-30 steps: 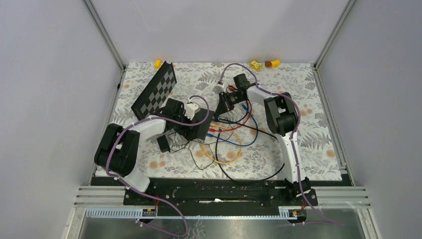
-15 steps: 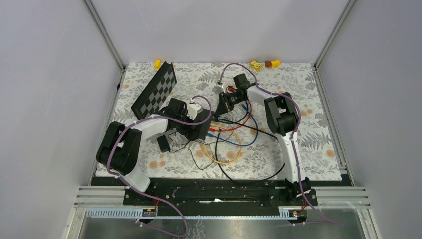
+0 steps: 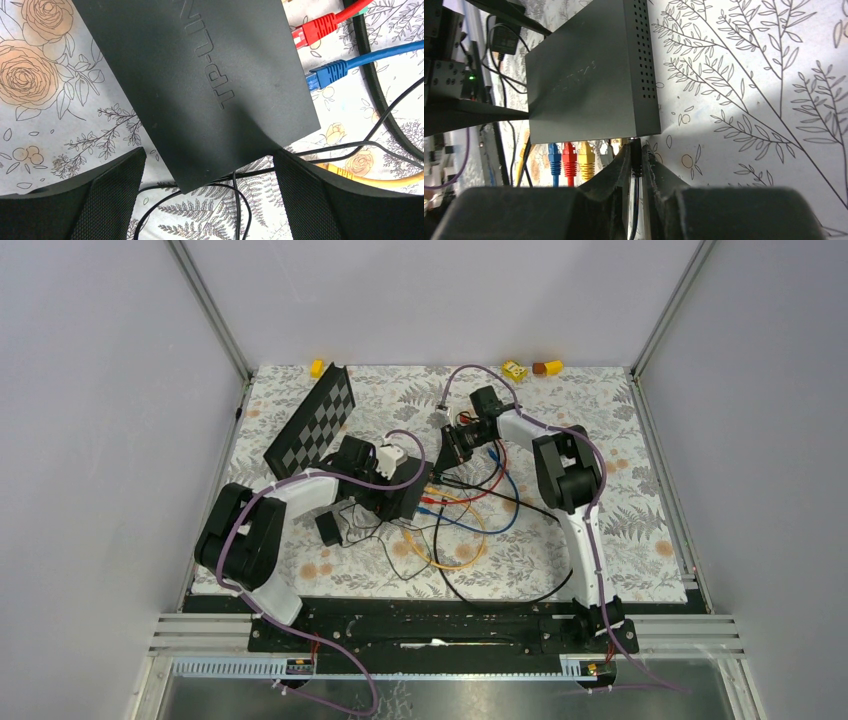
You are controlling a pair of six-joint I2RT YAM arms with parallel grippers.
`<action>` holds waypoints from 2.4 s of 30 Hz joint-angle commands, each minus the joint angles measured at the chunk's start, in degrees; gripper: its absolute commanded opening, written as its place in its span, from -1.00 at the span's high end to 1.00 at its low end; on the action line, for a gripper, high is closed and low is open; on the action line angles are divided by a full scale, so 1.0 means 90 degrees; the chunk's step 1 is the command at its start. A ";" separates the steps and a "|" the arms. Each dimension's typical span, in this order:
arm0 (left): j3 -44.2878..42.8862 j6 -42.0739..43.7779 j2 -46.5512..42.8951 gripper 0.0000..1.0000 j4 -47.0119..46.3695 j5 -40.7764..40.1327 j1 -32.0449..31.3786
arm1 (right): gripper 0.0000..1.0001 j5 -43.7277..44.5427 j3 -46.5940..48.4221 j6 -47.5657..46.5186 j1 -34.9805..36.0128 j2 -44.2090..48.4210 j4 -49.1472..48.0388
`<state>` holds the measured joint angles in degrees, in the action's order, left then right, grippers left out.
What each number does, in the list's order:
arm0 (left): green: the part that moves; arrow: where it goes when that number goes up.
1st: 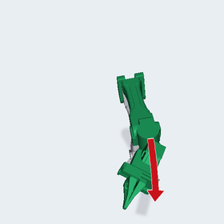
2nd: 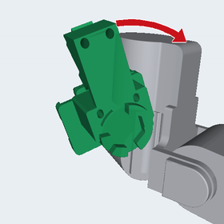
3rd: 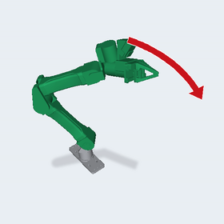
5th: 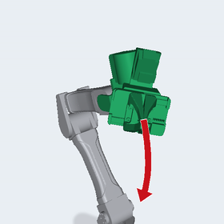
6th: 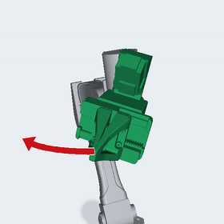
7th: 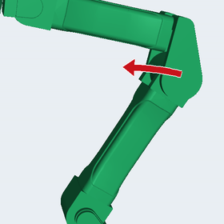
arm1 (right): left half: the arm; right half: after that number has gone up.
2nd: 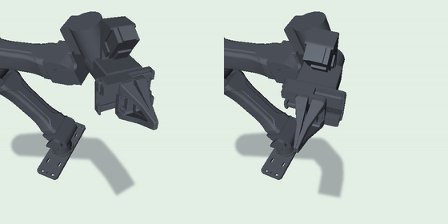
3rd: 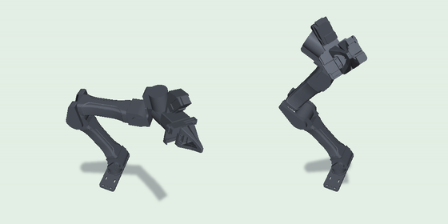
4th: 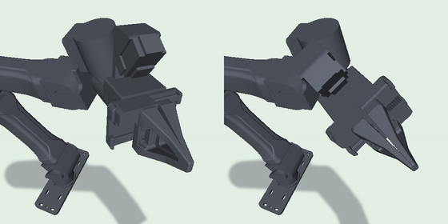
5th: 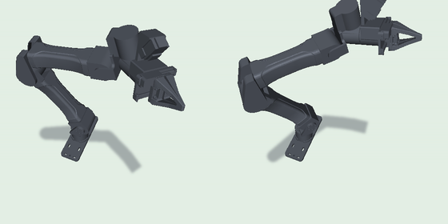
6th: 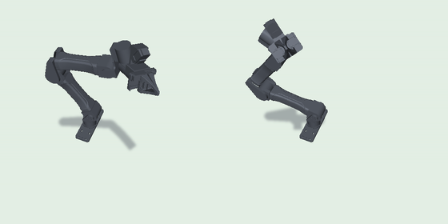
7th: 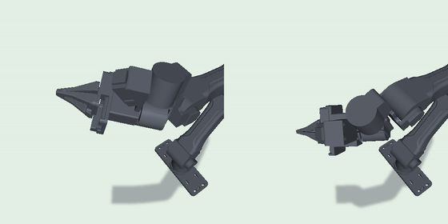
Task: Pull the plug from the switch port
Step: Pull the power from the switch port.
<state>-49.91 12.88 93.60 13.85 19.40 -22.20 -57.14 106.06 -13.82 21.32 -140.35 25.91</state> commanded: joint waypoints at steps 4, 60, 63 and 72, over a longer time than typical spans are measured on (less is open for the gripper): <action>-0.0167 -0.0362 -0.0068 -0.98 -0.0520 0.0156 0.0000 | 1.00 0.0997 -0.0488 -0.0074 0.0013 0.0463 -0.0301; -0.0906 -0.0860 0.0758 -0.64 -0.1191 -0.1871 -0.1191 | 1.00 0.1002 -0.0349 -0.0311 0.0021 0.0486 0.0061; -0.0895 -0.0920 0.0776 -0.59 -0.1142 -0.1887 -0.1180 | 1.00 0.1146 -0.0612 -0.0310 0.0033 0.0708 -0.0169; -0.0732 -0.0916 0.0692 -0.60 -0.1264 -0.1883 -0.1176 | 1.00 0.0294 0.0277 -0.0351 -0.0022 0.0157 0.0731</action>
<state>-56.58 5.43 99.50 2.81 3.88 -33.12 -51.70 102.76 -16.08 21.93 -136.40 24.97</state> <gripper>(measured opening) 0.793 0.163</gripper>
